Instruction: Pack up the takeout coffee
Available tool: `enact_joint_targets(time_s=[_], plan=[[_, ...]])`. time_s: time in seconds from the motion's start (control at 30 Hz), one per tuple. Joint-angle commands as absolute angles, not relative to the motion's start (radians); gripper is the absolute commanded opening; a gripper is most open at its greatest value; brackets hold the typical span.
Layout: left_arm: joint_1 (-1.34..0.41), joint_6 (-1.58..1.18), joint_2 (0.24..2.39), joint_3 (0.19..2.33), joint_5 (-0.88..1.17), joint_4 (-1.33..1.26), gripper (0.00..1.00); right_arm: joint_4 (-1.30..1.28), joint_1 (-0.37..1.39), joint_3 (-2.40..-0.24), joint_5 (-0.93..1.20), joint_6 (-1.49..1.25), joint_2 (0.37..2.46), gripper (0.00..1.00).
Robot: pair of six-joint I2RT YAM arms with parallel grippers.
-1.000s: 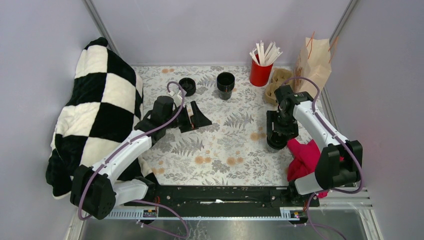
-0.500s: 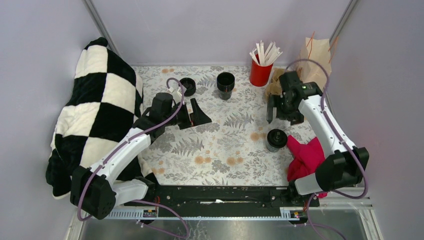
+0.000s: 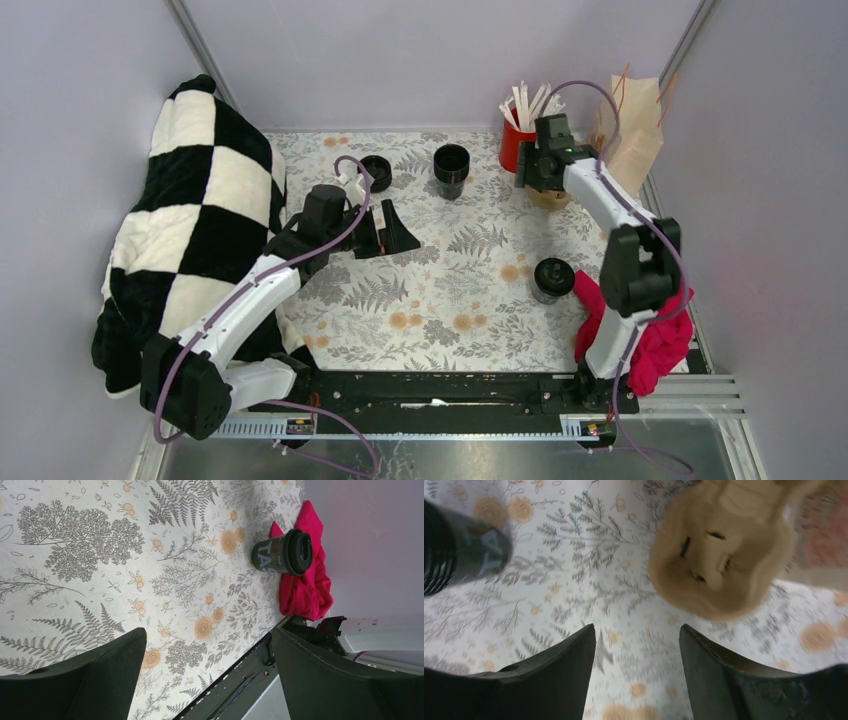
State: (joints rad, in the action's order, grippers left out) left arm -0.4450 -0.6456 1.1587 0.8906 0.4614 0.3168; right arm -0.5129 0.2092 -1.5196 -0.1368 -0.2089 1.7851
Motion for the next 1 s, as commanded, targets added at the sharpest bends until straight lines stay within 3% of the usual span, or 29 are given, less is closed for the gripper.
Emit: enact_joint_targets(time_s=[0.0,0.1,0.27,0.53,0.7,0.8,0.9,0.97], plan=[[-0.448,-0.554,1.118,0.951,0.458,0.347,0.99,-0.348,0.197,-1.584,-0.109,-0.19,1.909,0.68],[-0.449,-0.532,1.113,0.954,0.441,0.37,0.99,-0.31,0.195,-1.594,-0.145,-0.187,1.967,0.66],[-0.449,-0.526,1.115,0.943,0.444,0.375,0.99,-0.257,0.177,-1.596,-0.183,-0.182,2.014,0.55],[-0.449,-0.522,1.13,0.939,0.445,0.365,0.99,-0.25,0.172,-1.621,-0.164,-0.178,2.083,0.53],[-0.449,-0.531,1.133,0.94,0.448,0.365,0.99,-0.24,0.172,-1.611,-0.155,-0.184,2.071,0.46],[-0.449,-0.537,1.134,0.938,0.449,0.362,0.99,-0.235,0.171,-1.592,-0.146,-0.184,2.049,0.46],[-0.449,-0.546,1.134,0.932,0.457,0.351,0.99,-0.225,0.168,-1.578,-0.141,-0.184,2.031,0.55],[-0.449,-0.553,1.135,0.928,0.465,0.345,0.99,-0.221,0.163,-1.577,-0.129,-0.19,2.028,0.56]])
